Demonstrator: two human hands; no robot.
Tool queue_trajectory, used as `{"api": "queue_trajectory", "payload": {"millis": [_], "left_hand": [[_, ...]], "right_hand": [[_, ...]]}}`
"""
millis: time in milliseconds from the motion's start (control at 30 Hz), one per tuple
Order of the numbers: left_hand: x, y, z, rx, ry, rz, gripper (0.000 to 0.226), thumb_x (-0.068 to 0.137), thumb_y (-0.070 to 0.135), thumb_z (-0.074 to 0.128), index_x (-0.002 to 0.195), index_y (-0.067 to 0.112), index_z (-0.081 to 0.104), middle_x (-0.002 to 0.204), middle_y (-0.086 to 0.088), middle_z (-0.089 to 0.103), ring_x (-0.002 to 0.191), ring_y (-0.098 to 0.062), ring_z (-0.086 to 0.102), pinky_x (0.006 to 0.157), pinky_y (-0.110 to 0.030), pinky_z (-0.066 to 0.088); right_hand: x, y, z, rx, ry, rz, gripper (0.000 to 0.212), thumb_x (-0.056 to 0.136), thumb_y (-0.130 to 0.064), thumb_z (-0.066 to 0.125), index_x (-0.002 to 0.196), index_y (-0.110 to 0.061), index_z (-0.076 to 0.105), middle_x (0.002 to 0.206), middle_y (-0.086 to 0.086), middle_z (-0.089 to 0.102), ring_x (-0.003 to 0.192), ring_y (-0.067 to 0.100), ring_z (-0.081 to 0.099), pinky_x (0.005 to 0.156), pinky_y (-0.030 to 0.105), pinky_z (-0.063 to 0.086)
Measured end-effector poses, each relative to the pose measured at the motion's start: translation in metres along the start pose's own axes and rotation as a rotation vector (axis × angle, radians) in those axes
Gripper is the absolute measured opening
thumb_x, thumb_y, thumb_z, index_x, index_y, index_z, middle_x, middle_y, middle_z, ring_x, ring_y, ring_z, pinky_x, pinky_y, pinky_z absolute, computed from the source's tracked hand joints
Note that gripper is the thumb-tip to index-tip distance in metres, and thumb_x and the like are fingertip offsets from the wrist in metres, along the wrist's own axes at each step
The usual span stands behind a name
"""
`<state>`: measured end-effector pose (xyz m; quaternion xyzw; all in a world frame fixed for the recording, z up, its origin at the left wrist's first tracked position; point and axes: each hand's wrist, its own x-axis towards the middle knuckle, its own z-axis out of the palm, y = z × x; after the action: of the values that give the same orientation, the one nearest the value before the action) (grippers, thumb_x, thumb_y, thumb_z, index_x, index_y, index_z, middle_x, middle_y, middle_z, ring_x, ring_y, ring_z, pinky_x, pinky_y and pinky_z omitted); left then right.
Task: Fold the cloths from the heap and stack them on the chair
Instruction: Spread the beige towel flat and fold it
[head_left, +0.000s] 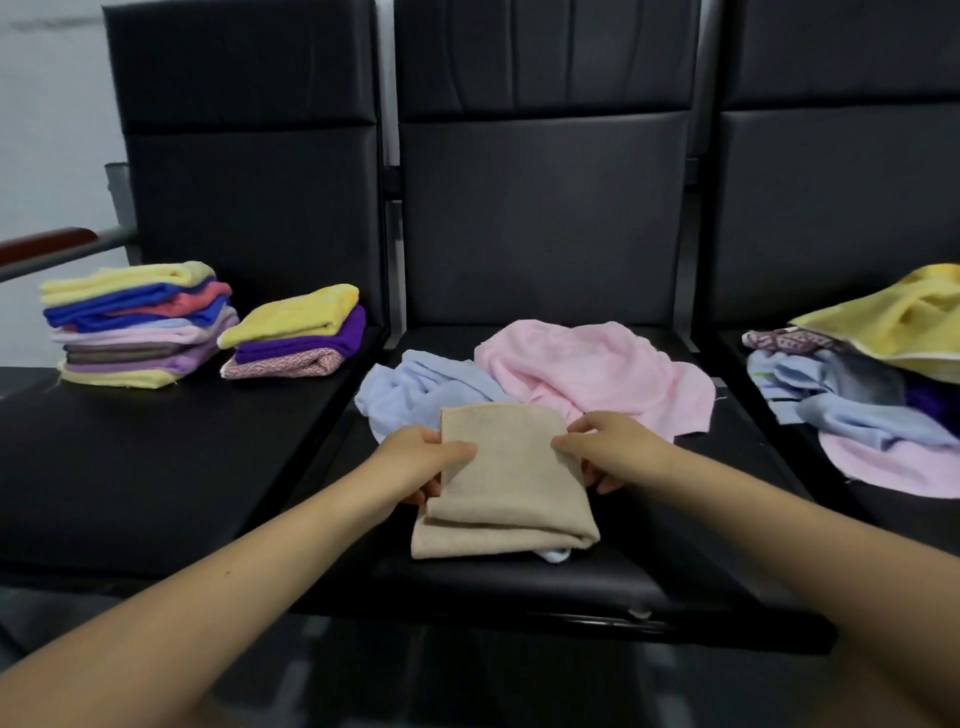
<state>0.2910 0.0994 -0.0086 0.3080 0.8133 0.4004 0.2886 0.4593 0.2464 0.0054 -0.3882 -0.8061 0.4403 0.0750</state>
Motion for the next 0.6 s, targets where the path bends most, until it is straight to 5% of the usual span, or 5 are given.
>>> {"api": "queue_trajectory", "payload": {"millis": [133,333,500,600], "left_hand": [[-0.004,0.000,0.001,-0.009,-0.021,0.048,0.014,0.089,0.031,0.064,0.084,0.018,0.066,0.070,0.003,0.060,0.061,-0.009,0.053,0.052,-0.018,0.041],[-0.017,0.000,-0.004,-0.170,0.062,0.098,0.019,0.096,0.021,0.049,0.095,0.016,0.067,0.099,0.001,0.069,0.089,-0.013,0.062,0.074,-0.027,0.047],[-0.028,-0.004,-0.012,-0.371,0.070,-0.001,0.017,0.096,0.016,0.048,0.091,0.015,0.064,0.092,-0.005,0.066,0.081,-0.017,0.059,0.067,-0.027,0.044],[-0.026,-0.019,-0.014,-0.056,0.105,-0.019,0.013,0.093,0.020,0.054,0.093,0.009,0.060,0.087,-0.008,0.061,0.071,-0.017,0.055,0.060,-0.027,0.043]], "right_hand": [[0.000,0.000,-0.002,0.169,-0.032,-0.049,0.015,0.091,-0.029,0.064,0.086,-0.015,0.059,0.070,0.000,0.059,0.058,0.011,0.055,0.051,0.020,0.046],[0.000,-0.010,0.002,0.240,-0.028,-0.161,0.012,0.090,-0.028,0.066,0.089,-0.017,0.061,0.071,0.001,0.058,0.058,0.011,0.052,0.054,0.023,0.046],[0.004,-0.013,0.013,-0.157,0.014,-0.161,0.039,0.083,-0.052,0.066,0.105,-0.023,0.051,0.087,-0.003,0.064,0.063,0.013,0.060,0.051,0.024,0.047],[0.000,-0.012,0.023,-0.349,-0.012,-0.140,0.046,0.083,-0.060,0.061,0.100,-0.019,0.049,0.085,-0.006,0.060,0.062,0.010,0.055,0.051,0.021,0.042]]}}
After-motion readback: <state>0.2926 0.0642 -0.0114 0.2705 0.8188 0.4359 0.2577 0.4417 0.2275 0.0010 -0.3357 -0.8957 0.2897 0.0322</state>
